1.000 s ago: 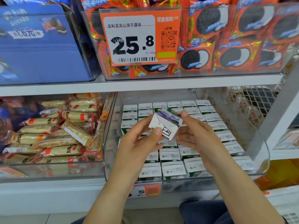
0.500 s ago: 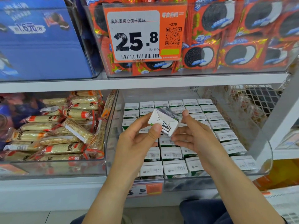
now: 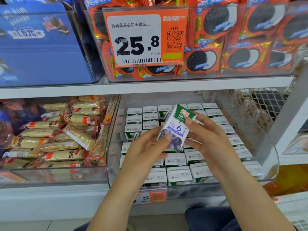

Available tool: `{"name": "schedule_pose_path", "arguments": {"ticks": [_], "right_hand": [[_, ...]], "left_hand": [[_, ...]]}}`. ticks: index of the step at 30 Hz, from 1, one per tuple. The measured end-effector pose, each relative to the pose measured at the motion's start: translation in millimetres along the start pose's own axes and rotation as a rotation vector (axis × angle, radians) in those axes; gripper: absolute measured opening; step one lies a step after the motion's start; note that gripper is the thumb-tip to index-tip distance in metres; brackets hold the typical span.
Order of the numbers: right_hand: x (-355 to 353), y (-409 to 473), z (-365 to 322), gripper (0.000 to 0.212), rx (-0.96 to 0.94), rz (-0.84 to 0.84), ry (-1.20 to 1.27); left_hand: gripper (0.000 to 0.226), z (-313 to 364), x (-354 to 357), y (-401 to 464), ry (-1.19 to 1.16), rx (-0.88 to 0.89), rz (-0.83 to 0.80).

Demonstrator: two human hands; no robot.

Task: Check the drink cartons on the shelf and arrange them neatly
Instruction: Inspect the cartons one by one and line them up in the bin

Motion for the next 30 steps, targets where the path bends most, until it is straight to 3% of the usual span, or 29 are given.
{"name": "schedule_pose_path", "arguments": {"ticks": [3, 7, 10, 13, 16, 18, 20, 25, 27, 30], "right_hand": [[6, -2, -2, 0.047, -0.021, -0.035, -0.006], [6, -2, -4, 0.033, -0.014, -0.032, -0.126], [3, -1, 3, 0.05, 0.105, -0.03, -0.153], [2, -1, 7, 0.064, 0.19, -0.056, -0.117], [1, -2, 8, 0.044, 0.193, -0.049, -0.032], [-4, 0, 10, 0.028, 0.183, 0.001, 0.066], [-11, 4, 9, 0.029, 0.118, 0.094, 0.067], [-22, 21, -9, 0.037, -0.122, 0.267, -0.005], [-21, 34, -18, 0.033, -0.195, 0.255, -0.147], [-9, 51, -28, 0.031, -0.32, 0.097, -0.455]], "left_hand": [[0.018, 0, 0, 0, 0.044, 0.038, 0.056], [0.039, 7, -12, -4, 0.276, 0.243, 0.322], [0.055, 16, -16, -10, 0.642, 0.47, 0.47], [0.062, 18, -9, -12, 0.889, 0.617, 0.49], [0.065, 17, 0, -11, 0.949, 0.684, 0.456], [0.066, 12, 1, -7, 0.949, 0.663, 0.418], [0.067, 5, -2, -2, 1.0, 0.575, 0.394], [0.068, -21, -20, 16, 1.187, 0.1, 0.204], [0.068, -29, -20, 19, 1.307, -0.002, 0.105], [0.064, -32, -16, 19, 1.376, -0.007, 0.035]]}}
Point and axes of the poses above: each hand's wrist, its own y-axis towards the middle knuckle, its own x-axis out of the palm, z = x × y, the point moved 5 cm from there along y, towards the middle knuckle, and after that the axes turned 6 degrees about y, right-handed, at the moved point
